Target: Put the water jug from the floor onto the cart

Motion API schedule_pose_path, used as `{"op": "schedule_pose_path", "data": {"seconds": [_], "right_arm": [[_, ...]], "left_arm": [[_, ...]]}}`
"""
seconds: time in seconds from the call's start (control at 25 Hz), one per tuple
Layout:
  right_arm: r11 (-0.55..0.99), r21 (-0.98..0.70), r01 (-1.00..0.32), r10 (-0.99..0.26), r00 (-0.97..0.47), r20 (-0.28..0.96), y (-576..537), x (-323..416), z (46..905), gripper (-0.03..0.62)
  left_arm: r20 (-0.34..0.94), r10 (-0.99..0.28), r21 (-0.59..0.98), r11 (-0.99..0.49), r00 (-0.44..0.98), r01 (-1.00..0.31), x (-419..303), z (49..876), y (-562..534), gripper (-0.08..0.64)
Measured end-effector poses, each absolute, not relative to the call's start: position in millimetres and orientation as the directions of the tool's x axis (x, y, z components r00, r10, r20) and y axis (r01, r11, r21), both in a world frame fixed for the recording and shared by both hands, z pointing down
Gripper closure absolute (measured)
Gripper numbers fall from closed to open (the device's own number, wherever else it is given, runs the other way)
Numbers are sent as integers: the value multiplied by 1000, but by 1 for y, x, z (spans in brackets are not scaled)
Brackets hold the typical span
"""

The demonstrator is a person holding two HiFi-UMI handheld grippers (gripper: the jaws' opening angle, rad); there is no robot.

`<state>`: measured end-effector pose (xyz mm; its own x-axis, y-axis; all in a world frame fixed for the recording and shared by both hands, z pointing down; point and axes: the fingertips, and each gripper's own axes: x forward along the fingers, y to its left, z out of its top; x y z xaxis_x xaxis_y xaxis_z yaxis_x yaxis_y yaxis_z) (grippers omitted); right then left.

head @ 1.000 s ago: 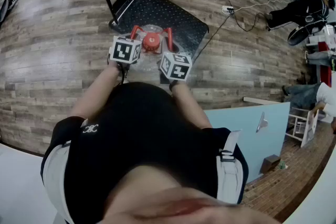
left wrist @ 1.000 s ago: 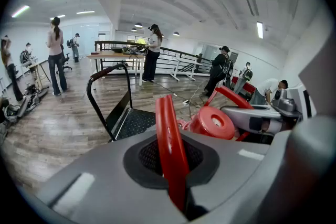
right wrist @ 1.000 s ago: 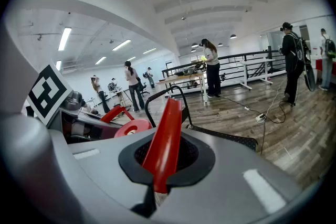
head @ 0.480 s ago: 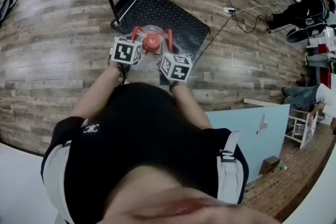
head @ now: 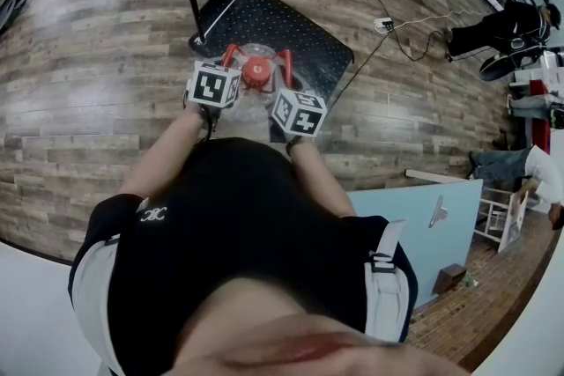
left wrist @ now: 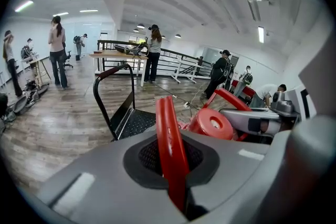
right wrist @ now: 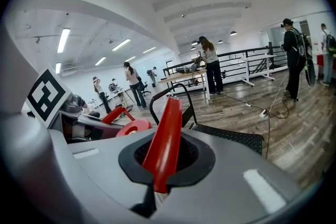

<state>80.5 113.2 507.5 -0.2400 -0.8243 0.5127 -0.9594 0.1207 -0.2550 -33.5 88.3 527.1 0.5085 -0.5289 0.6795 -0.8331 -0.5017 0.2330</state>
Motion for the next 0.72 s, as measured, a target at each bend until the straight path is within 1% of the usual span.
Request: {"op": "schedule_pose_path", "data": {"seconds": [0.4,0.72], "right_arm": [[70,-248,-966,-839,-192,509,101,55,506,578],[113,-235,-966,-833,-220,507,75,36,508,577]], "left_arm": [[647,-510,287,-526,567,-801,-60,531,73,558],[655,-518,295,-495,550,-817,-78,539,51,558]]}}
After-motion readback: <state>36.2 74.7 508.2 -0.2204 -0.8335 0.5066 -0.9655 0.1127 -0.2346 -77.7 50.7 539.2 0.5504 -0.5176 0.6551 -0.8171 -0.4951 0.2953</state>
